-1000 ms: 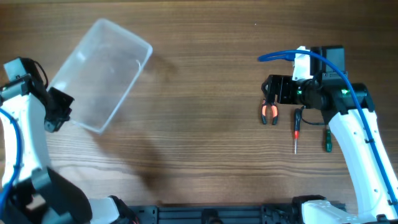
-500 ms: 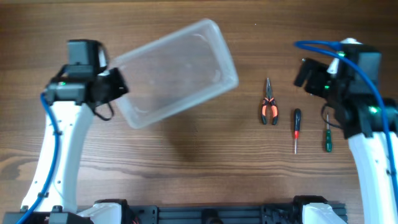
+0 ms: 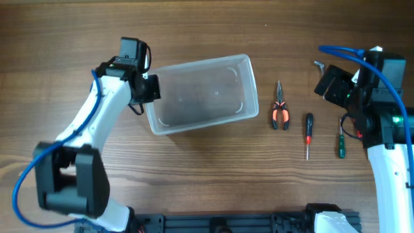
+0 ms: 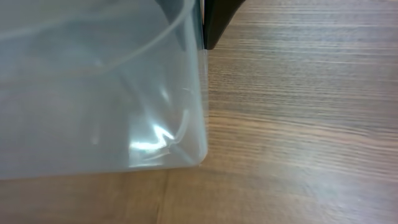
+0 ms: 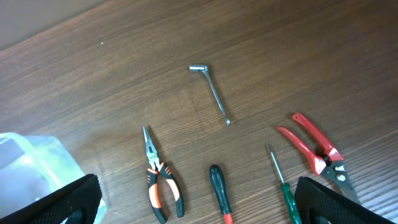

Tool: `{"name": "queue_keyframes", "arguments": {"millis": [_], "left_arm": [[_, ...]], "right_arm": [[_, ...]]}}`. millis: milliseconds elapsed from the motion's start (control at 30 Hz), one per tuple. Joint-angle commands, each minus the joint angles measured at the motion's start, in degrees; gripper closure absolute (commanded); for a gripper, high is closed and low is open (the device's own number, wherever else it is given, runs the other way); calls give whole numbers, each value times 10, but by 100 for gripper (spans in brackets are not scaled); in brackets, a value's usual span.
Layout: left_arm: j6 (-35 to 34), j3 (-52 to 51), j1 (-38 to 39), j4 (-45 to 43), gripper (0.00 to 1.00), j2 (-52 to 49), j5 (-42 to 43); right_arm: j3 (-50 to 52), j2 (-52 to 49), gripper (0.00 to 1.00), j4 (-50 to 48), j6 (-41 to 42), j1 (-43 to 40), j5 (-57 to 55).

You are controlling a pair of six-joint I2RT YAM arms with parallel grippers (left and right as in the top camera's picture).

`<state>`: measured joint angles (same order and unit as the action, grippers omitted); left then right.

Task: Pack container
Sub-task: 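Drag the container with the left gripper to the table center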

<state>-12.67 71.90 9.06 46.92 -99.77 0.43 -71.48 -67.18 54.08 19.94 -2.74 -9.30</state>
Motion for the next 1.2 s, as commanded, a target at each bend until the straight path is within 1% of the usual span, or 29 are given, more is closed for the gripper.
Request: {"name": "queue_keyframes", "arguments": {"millis": [0,100,333,467,733,800,833,867,900,967,1000,1033,1100,1167], "left_arm": [[36,4,10,-8,96,-26,8],[41,4,10,-21,96,-35,8],[94,4,11,-67,96,-37,8],[112,4,11,-84,96,-37,7],[125,4,11,-94,96,-47,8],[125,4,11,-94,94,-49,8],[125,4,12,-94,88,-49,8],[125,4,12,-95,75,-49,8],[125,4,12,-95,59,-49,8],[125,4,12,-95,37,-49,8],[125,4,12,-95,32,-49,8],[125,5,12,-95,22,-49,8],[125,5,12,-94,10,-49,8],[125,5,12,-94,2,-48,8]], "right_arm": [[-9,-1,0,2,10,-1,-14],[-9,-1,1,4,10,-1,-14],[-9,-1,0,8,10,-1,-14],[-9,-1,1,11,10,-1,-14],[-9,-1,0,11,10,-1,-14],[-9,-1,0,11,10,-1,-14],[-9,-1,1,11,10,-1,-14],[-9,-1,0,11,10,-1,-14],[-9,-1,0,11,10,-1,-14],[-9,-1,1,11,10,-1,-14],[-9,-1,1,11,10,-1,-14],[-9,-1,1,11,10,-1,-14],[-9,-1,1,11,10,-1,-14],[-9,-1,0,11,10,-1,-14]]}}
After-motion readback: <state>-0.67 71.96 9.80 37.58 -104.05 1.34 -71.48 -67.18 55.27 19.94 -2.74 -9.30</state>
